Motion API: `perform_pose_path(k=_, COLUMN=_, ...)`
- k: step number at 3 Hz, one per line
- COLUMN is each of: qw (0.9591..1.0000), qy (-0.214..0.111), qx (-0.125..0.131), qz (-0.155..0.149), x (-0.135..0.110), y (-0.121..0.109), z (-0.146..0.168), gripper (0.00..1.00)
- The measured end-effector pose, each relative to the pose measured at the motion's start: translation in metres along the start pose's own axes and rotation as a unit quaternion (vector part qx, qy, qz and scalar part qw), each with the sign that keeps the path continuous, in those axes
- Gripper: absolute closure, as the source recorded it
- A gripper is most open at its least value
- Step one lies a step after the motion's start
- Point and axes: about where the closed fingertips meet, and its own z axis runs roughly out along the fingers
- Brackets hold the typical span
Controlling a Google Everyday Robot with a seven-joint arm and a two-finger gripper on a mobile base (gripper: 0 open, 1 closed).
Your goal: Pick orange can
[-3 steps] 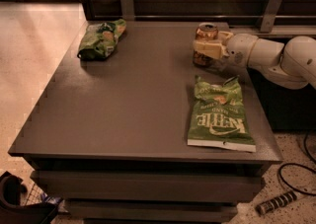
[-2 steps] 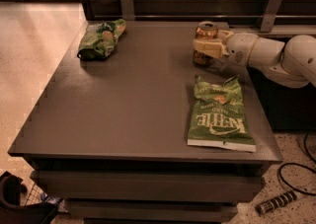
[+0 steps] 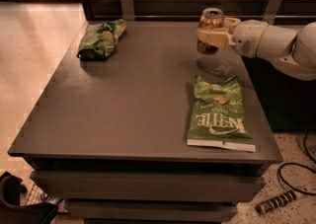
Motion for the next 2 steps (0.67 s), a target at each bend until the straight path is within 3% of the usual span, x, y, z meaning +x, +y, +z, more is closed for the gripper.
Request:
perform_pose_path(k=1, qw=0.9994, qy=0.004, qx=0.006, qz=-0.033, x=-0.035, y=0.005, z=-0.008, gripper=1.00)
perform_pose_path(k=2, qw=0.9987, qy=0.004, qx=0.009, qz=-0.050, x=-0.053, y=0.008, z=-0.012, gripper=1.00)
